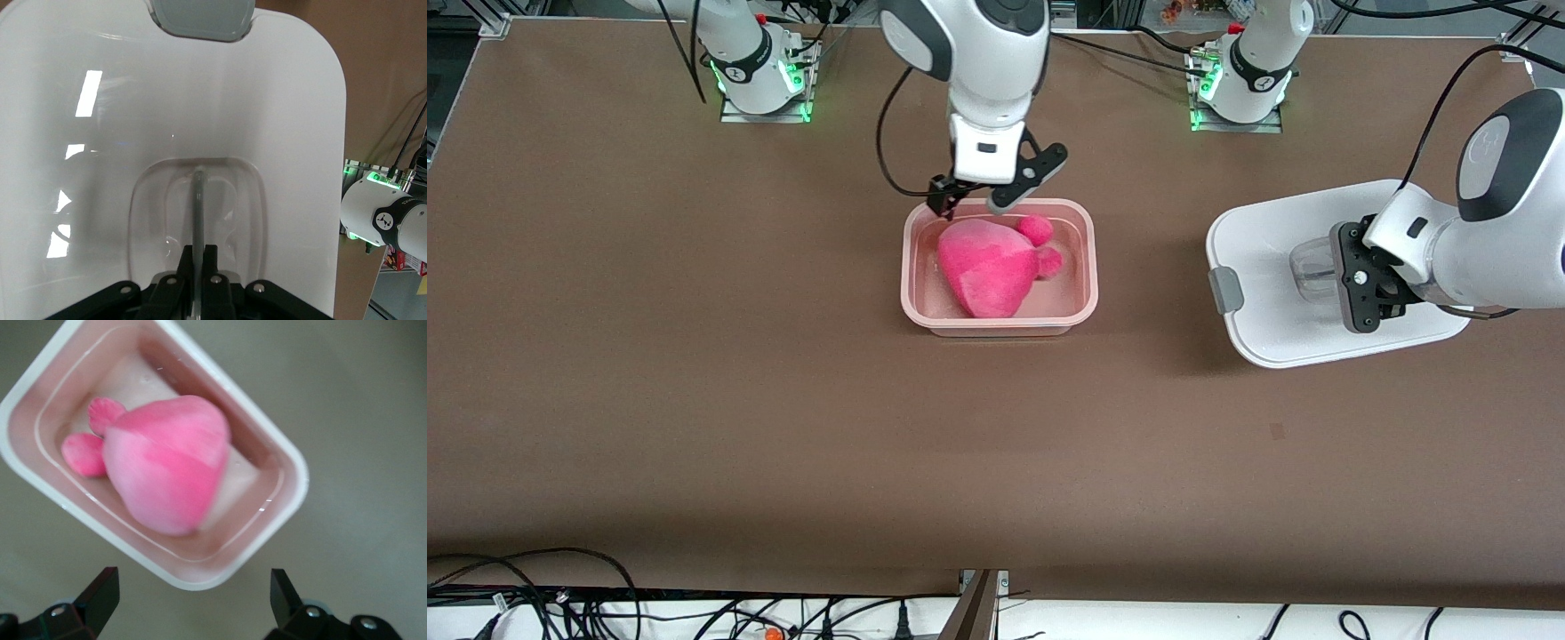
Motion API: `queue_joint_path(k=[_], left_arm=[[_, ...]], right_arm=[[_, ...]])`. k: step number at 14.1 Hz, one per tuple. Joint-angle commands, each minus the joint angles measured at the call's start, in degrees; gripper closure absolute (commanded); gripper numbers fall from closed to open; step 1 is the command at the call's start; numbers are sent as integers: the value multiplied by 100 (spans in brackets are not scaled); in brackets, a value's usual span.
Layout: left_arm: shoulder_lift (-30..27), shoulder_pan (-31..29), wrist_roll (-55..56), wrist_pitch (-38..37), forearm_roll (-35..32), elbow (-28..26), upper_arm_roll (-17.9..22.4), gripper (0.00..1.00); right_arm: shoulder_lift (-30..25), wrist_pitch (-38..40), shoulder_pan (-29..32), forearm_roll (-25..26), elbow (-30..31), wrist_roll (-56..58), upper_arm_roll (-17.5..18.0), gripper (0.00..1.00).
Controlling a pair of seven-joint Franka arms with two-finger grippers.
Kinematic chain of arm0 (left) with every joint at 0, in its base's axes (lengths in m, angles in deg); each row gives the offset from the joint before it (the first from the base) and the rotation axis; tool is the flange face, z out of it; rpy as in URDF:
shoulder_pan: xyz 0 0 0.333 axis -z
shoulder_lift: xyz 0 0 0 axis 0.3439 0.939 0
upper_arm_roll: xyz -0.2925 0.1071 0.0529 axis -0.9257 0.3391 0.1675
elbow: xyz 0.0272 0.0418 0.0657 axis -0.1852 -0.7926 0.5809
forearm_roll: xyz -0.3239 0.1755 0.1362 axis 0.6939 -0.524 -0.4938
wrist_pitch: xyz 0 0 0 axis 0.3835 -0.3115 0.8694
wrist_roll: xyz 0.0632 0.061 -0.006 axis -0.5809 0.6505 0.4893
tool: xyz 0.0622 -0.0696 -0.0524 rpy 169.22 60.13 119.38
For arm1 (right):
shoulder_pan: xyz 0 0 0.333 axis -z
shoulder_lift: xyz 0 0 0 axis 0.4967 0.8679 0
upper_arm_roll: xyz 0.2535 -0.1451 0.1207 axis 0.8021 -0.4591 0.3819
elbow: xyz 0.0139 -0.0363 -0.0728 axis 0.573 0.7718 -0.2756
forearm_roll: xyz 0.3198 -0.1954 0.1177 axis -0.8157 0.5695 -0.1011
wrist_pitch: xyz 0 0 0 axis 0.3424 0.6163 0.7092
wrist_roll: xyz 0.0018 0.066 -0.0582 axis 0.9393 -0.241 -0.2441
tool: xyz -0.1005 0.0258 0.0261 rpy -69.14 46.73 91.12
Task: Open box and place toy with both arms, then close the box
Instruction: 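Open the right gripper and raise it away from the box, then lower the lid onto the box with the left gripper while the right gripper retreats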
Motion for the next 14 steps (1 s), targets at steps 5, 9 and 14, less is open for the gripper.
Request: queue_joint_path(k=[5,9,14], left_arm=[[71,115,-52,-18,539,11,-88,100],[334,1360,53,314,717,20,-79,100],[931,2970,1247,1886,743,29,-79,100]], right_arm=[[-429,583,73,-720,-11,22,-2321,0],[-412,847,274,-1275,-2,522,-3317,0],[-429,961,1714,-2040,6,849,-3056,0]])
